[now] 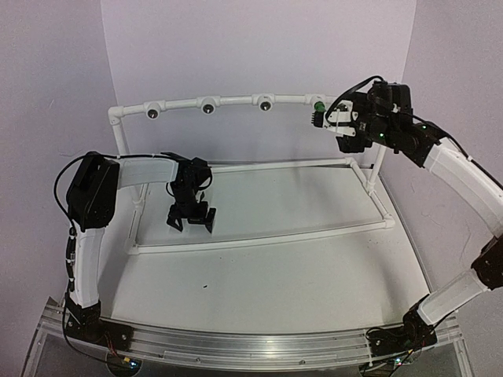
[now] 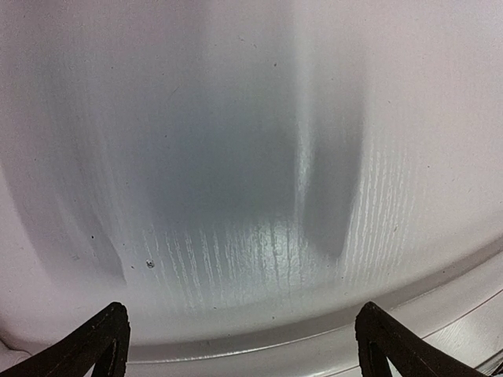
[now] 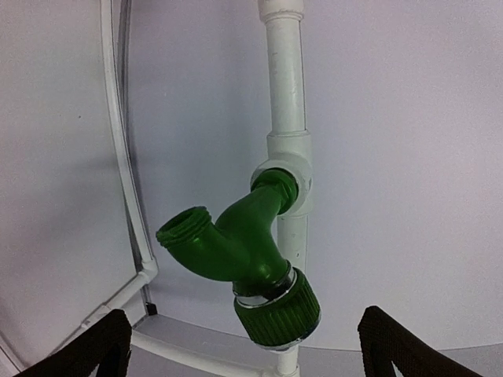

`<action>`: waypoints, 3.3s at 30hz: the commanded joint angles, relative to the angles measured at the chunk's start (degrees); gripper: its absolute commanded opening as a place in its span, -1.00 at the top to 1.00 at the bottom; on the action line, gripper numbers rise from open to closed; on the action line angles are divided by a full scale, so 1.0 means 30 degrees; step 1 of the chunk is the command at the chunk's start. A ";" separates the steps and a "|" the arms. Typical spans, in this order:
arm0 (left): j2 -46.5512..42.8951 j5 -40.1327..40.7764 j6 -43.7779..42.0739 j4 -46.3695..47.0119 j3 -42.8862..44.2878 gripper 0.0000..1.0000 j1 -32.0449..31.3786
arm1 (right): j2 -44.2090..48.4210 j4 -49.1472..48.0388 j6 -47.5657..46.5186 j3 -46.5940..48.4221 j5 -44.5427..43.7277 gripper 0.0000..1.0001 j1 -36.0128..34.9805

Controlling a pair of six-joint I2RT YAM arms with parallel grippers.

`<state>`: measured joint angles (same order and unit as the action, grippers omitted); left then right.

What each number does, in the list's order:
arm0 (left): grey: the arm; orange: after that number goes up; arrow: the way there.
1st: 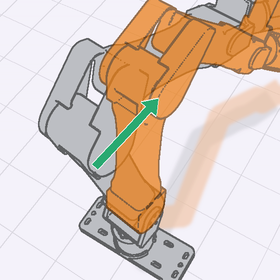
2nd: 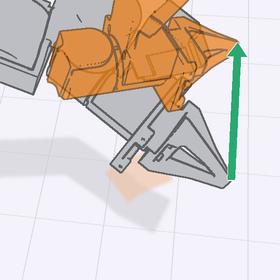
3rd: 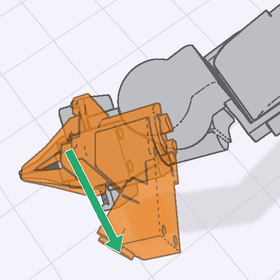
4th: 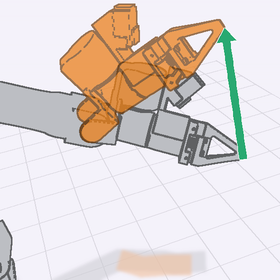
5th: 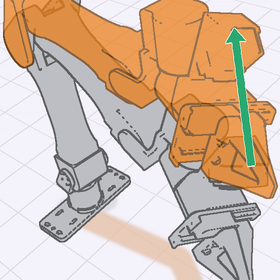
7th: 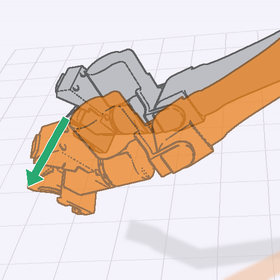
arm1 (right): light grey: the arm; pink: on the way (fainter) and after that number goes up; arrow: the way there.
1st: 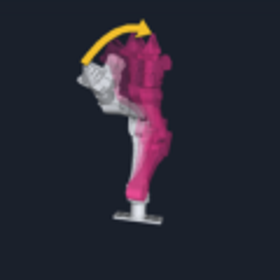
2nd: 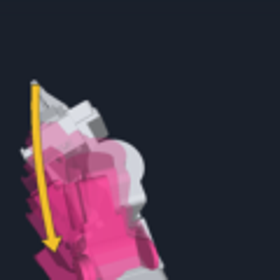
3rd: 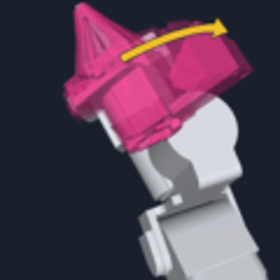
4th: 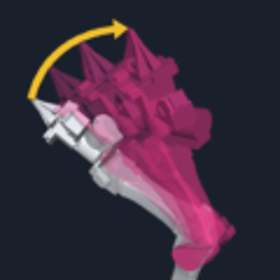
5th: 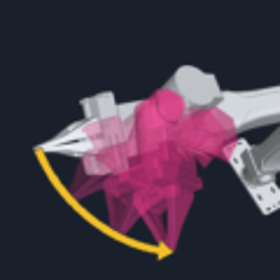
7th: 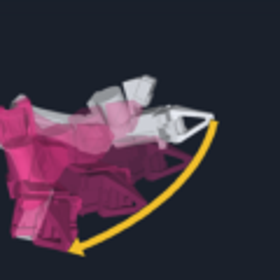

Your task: Install the water faucets

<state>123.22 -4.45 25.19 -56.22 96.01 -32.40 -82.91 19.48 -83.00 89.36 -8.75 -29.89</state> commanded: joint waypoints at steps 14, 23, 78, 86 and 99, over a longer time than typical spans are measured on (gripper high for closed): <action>-0.0419 -0.0070 0.0381 0.0566 -0.0248 -0.99 0.0105 | -0.2629 -0.5216 -0.3161 -0.0531 -0.2228 -0.54 -0.0545; -0.0662 0.0021 0.0539 0.0621 -0.0541 -0.99 0.0108 | -0.3202 -0.5836 0.0824 -0.0716 -0.2484 -0.17 -0.0538; -0.0754 0.0252 0.0189 0.0013 -0.0686 -0.99 0.0128 | -0.2651 -0.9819 4.3348 -0.3165 0.8835 0.67 0.1267; -0.0779 0.0287 0.0131 -0.0225 -0.0666 -0.99 0.0137 | -0.3102 -1.3821 4.9694 -0.4401 1.2842 0.73 0.2939; -0.0702 0.0382 0.0160 -0.0673 -0.0361 -0.99 0.0127 | -0.2944 -1.5177 5.4291 -0.4671 1.4620 0.67 0.3625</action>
<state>123.00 -4.32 25.93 -56.77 92.97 -32.18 -92.47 -23.21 71.46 76.17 30.38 -19.80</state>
